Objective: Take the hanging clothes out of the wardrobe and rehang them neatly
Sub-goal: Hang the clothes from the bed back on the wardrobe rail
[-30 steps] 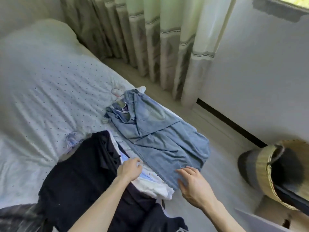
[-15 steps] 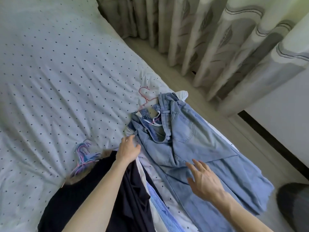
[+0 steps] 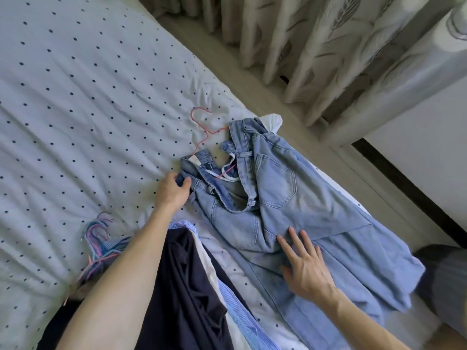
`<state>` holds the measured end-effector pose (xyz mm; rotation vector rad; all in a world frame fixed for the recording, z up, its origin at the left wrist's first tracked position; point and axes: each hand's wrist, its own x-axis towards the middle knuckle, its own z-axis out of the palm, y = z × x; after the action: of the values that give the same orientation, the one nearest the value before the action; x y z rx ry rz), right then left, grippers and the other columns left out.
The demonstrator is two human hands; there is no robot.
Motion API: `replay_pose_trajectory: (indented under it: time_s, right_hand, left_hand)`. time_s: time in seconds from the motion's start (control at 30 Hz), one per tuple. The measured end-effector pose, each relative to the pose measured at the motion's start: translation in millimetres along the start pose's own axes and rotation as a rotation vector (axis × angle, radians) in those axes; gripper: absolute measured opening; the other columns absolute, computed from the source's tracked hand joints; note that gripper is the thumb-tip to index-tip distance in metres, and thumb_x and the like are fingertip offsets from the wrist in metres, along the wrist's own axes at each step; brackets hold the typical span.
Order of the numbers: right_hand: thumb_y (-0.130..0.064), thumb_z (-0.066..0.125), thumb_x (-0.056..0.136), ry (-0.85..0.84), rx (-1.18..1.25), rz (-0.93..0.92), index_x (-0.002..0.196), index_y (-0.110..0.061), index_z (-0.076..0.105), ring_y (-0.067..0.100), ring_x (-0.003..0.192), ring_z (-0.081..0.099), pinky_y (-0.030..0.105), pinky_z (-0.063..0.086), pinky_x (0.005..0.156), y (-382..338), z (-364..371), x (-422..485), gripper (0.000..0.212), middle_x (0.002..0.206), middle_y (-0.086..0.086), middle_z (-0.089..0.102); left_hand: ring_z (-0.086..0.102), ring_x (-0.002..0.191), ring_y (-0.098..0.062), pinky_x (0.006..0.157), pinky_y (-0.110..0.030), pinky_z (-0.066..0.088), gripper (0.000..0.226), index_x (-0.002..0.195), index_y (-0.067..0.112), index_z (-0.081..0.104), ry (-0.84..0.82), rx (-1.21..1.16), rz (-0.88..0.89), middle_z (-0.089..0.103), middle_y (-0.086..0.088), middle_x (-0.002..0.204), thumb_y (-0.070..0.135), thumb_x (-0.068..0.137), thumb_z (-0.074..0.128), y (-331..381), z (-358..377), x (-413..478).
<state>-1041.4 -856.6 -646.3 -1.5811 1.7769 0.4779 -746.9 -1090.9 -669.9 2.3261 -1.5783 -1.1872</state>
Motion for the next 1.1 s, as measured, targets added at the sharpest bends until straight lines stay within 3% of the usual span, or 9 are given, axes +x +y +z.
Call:
replay_pose_trajectory:
  time_s: [0.1,0.2,0.3,0.5,0.57,0.67,0.77,0.9,1.1]
  right_hand:
    - [-0.045,0.039,0.095,-0.050,0.083,0.031,0.157,-0.036,0.010,0.025,0.153,-0.007,0.047,0.012,0.123,-0.3,-12.4,-2.0,0.069,0.166,-0.004,-0.007]
    - [-0.044,0.044,0.098,-0.053,0.223,0.066,0.155,-0.027,0.027,0.025,0.151,0.018,0.031,0.017,0.121,-2.7,-27.9,-14.8,0.061,0.164,0.006,0.019]
    - [-0.040,0.051,0.099,0.009,0.408,0.093,0.144,-0.022,0.045,0.021,0.133,0.047,0.022,0.031,0.102,-8.4,-47.8,-41.8,0.049,0.146,0.005,0.050]
    - [-0.051,0.059,0.093,0.155,0.879,0.118,0.129,-0.027,0.060,0.003,0.100,0.067,0.018,0.049,0.083,-23.0,-92.3,-112.2,0.043,0.114,-0.010,0.070]
    - [-0.058,0.060,0.087,0.203,1.045,0.090,0.122,-0.026,0.063,0.001,0.091,0.069,0.028,0.054,0.087,-29.3,-109.0,-132.5,0.048,0.108,-0.011,0.072]
    - [-0.054,0.060,0.091,0.239,1.168,0.084,0.109,-0.028,0.067,0.005,0.091,0.070,0.038,0.057,0.085,-34.1,-127.9,-156.9,0.033,0.104,-0.009,0.074]
    - [-0.057,0.064,0.087,0.308,1.115,0.100,0.094,-0.021,0.069,0.008,0.074,0.068,0.040,0.056,0.076,-27.5,-130.1,-176.4,0.037,0.086,-0.006,0.075]
    - [-0.038,0.074,0.084,0.462,1.046,0.205,0.080,-0.011,0.063,0.016,0.061,0.068,0.041,0.058,0.068,1.5,-118.6,-204.6,0.029,0.073,0.006,0.072]
    - [-0.014,0.069,0.084,0.518,1.267,0.231,0.085,-0.009,0.066,0.025,0.071,0.072,0.056,0.060,0.070,61.8,-76.1,-262.2,0.005,0.084,0.017,0.073]
  left_hand:
    - [0.055,0.086,-0.031,0.071,-0.032,0.035,0.026,0.097,0.010,0.053,0.058,-0.056,0.002,0.059,-0.005,0.089,0.036,0.100,0.053,11.4,-7.1,-19.2]
    - [0.053,0.079,-0.028,0.068,-0.033,0.033,0.028,0.097,0.012,0.055,0.130,-0.147,0.050,0.058,0.001,0.080,0.037,0.103,0.047,26.5,-15.7,-52.4]
    - [0.053,0.076,-0.025,0.066,-0.034,0.032,0.026,0.099,0.012,0.058,0.161,-0.181,0.137,0.061,-0.003,0.083,0.035,0.103,0.047,45.7,-24.2,-98.9]
    - [0.057,0.064,-0.002,0.061,-0.030,0.039,0.011,0.089,0.027,0.058,0.096,-0.305,0.288,0.061,0.011,0.067,0.033,0.097,0.060,76.3,-12.7,-215.9]
    - [0.059,0.065,-0.004,0.062,-0.029,0.044,0.011,0.086,0.034,0.056,0.059,-0.342,0.313,0.063,0.017,0.070,0.033,0.095,0.062,85.7,1.7,-257.5]
    - [0.058,0.069,0.001,0.061,-0.013,0.040,0.015,0.086,0.039,0.054,-0.052,-0.371,0.351,0.063,0.027,0.076,0.032,0.094,0.065,101.3,22.1,-317.3]
    - [0.055,0.068,0.000,0.063,-0.015,0.038,0.019,0.080,0.038,0.055,-0.168,-0.334,0.382,0.062,0.017,0.071,0.027,0.089,0.069,109.7,41.3,-363.0]
    - [0.059,0.078,-0.003,0.067,-0.010,0.037,0.010,0.091,0.029,0.070,-0.212,-0.204,0.490,0.067,0.014,0.080,0.027,0.082,0.073,120.6,49.5,-395.0]
    - [0.058,0.065,0.013,0.073,-0.014,0.048,0.016,0.097,0.027,0.077,-0.590,0.004,0.635,0.067,0.026,0.068,0.027,0.083,0.071,155.5,45.3,-420.9]
